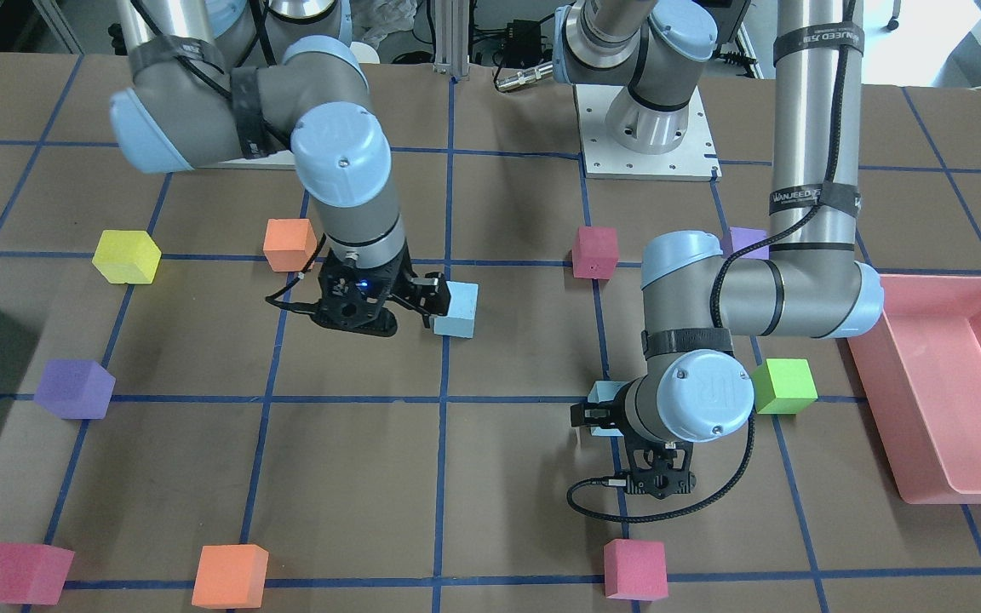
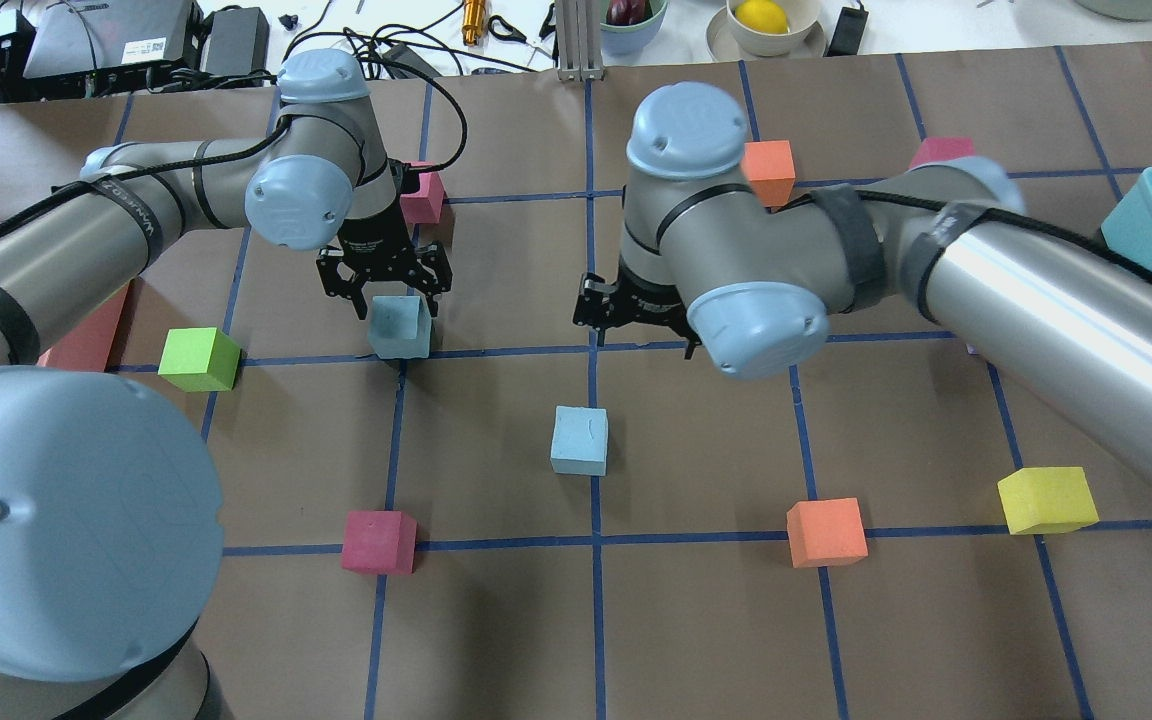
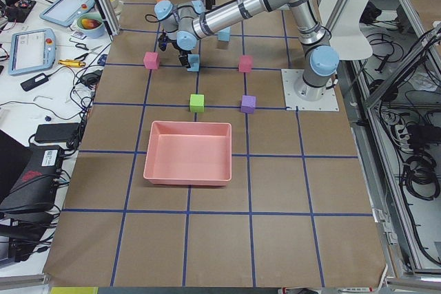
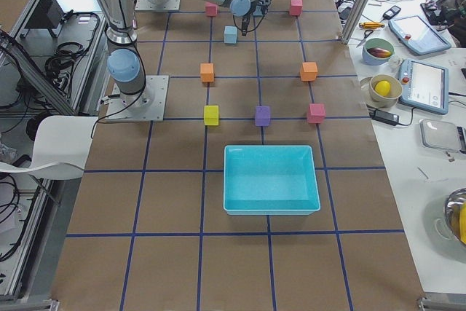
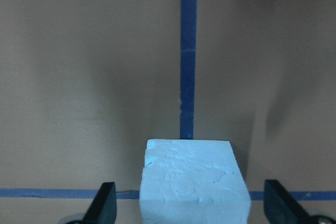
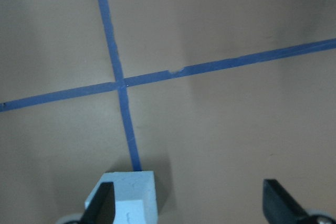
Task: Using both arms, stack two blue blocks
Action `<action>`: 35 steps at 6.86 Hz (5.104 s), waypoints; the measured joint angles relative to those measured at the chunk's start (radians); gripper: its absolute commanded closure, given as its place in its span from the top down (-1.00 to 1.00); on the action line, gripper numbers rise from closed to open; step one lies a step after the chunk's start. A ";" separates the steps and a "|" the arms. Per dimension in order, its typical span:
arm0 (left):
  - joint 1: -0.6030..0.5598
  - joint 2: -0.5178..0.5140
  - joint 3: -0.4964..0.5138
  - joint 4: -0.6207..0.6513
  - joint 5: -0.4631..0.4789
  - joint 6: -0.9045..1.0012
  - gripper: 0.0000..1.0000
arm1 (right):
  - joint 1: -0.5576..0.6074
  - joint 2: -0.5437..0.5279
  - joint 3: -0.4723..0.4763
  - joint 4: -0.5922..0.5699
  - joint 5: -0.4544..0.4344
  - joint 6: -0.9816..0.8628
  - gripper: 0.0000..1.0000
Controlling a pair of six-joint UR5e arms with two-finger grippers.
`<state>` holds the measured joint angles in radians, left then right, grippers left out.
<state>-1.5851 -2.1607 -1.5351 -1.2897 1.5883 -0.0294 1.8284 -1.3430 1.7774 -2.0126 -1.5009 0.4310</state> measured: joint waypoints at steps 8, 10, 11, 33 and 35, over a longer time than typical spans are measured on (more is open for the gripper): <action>-0.134 0.113 0.076 -0.134 -0.044 -0.105 -0.05 | -0.213 -0.221 -0.075 0.330 -0.049 -0.325 1.00; -0.262 0.157 0.069 -0.145 -0.045 -0.200 -0.05 | -0.231 -0.223 -0.119 0.387 -0.054 -0.346 1.00; -0.325 0.171 0.052 -0.142 -0.046 -0.239 -0.05 | -0.239 -0.223 -0.135 0.410 -0.054 -0.349 1.00; -0.295 0.443 0.188 -0.407 -0.086 -0.309 1.00 | -0.236 -0.260 -0.152 0.445 -0.112 -0.354 1.00; -0.238 0.456 0.184 -0.348 -0.053 -0.248 1.00 | -0.234 -0.260 -0.152 0.448 -0.095 -0.354 1.00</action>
<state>-1.8231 -1.7043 -1.3507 -1.6376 1.5355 -0.2771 1.5944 -1.6029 1.6258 -1.5646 -1.5954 0.0767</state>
